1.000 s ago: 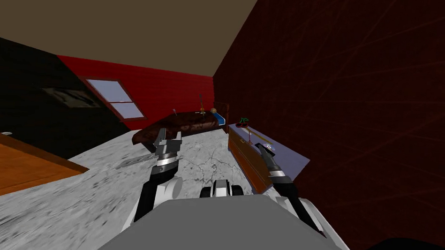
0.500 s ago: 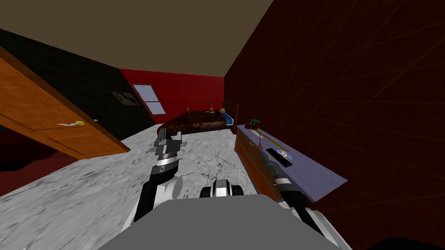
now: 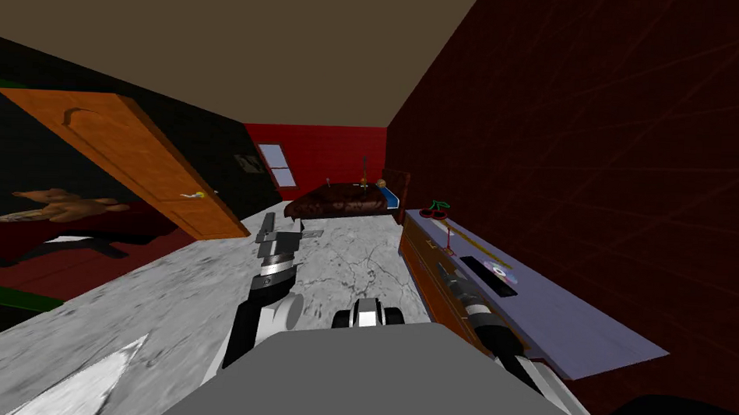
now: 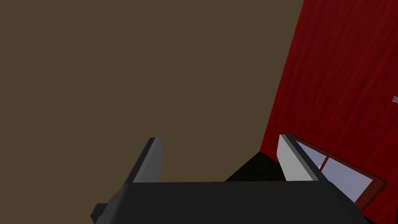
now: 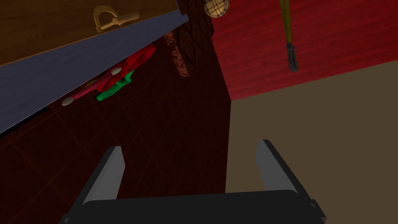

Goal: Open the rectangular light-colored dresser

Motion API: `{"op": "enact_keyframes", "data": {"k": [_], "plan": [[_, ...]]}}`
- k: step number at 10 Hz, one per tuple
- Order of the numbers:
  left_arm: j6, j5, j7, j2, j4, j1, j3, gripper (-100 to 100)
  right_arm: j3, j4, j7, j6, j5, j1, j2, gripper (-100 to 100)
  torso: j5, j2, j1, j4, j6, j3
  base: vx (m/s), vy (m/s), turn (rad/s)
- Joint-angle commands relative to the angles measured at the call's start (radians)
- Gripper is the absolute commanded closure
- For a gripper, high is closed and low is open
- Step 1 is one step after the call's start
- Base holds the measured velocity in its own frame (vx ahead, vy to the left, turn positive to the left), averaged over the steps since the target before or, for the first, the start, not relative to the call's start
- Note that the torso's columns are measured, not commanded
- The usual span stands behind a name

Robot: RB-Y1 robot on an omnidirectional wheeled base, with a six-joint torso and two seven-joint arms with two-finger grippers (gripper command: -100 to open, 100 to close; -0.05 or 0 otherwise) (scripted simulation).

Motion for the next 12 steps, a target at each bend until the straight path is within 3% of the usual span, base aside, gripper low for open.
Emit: {"op": "enact_keyframes", "data": {"k": [1, 2, 3, 4, 5, 6, 8, 9, 11, 12], "plan": [[0.000, 0.000, 0.000, 0.000, 0.000, 0.000, 0.000, 0, -0.049, 0.084, 0.073, 0.047, 0.072, 0.025, -0.032, -100, 0.000, 0.000, 0.000, 0.000, -0.002, 0.000, -0.011, 0.024, 0.437], [0.000, 0.000, 0.000, 0.000, 0.000, 0.000, 0.000, 0, -0.049, 0.084, 0.079, 0.047, 0.074, 0.025, -0.032, -100, 0.000, 0.000, 0.000, 0.000, -0.001, 0.000, -0.006, 0.013, 0.222], [0.000, 0.000, 0.000, 0.000, 0.000, 0.000, 0.000, 0, -0.069, 0.122, 0.111, 0.069, 0.110, 0.037, -0.042, -100, 0.000, 0.000, 0.000, 0.000, 0.000, 0.000, -0.005, 0.020, 0.392], [0.000, 0.000, 0.000, 0.000, 0.000, 0.000, 0.000, 0, -0.069, 0.124, 0.119, 0.069, 0.110, 0.037, -0.042, -100, 0.000, 0.000, 0.000, 0.000, -0.001, 0.000, -0.002, 0.012, 0.217], [0.000, 0.000, 0.000, 0.000, 0.000, 0.000, 0.000, 0, -0.089, 0.164, 0.153, 0.090, 0.147, 0.049, -0.051, -100, 0.000, 0.000, 0.000, 0.000, 0.000, 0.000, -0.003, 0.019, 0.374], [0.000, 0.000, 0.000, 0.000, 0.000, 0.000, 0.000, 0, -0.089, 0.164, 0.158, 0.090, 0.147, 0.049, -0.051, -100, 0.000, 0.000, 0.001, 0.000, -0.001, 0.000, -0.003, 0.011, 0.158], [0.000, 0.000, 0.000, 0.000, 0.000, 0.000, 0.000, 0, -0.128, 0.244, 0.223, 0.134, 0.213, 0.071, -0.069, -100, 0.000, 0.000, 0.000, 0.000, -0.002, 0.000, -0.005, 0.022, 0.424], [0.000, 0.000, 0.000, 0.000, 0.000, 0.000, 0.000, 0, -0.128, 0.247, 0.236, 0.134, 0.218, 0.071, -0.069, -100, 0.000, 0.000, 0.001, 0.000, -0.001, 0.000, -0.004, 0.013, 0.197], [0.000, 0.000, 0.000, 0.000, 0.000, 0.000, 0.000, 0, -0.165, 0.323, 0.301, 0.176, 0.286, 0.092, -0.086, -100, 0.000, 0.000, 0.000, 0.000, -0.001, 0.000, -0.002, 0.021, 0.356], [0.000, 0.000, 0.000, 0.000, 0.000, 0.000, 0.000, 0, -0.165, 0.330, 0.312, 0.176, 0.287, 0.092, -0.086, -100, 0.000, 0.000, 0.001, 0.000, -0.001, 0.000, -0.002, 0.018, 0.254]]}}
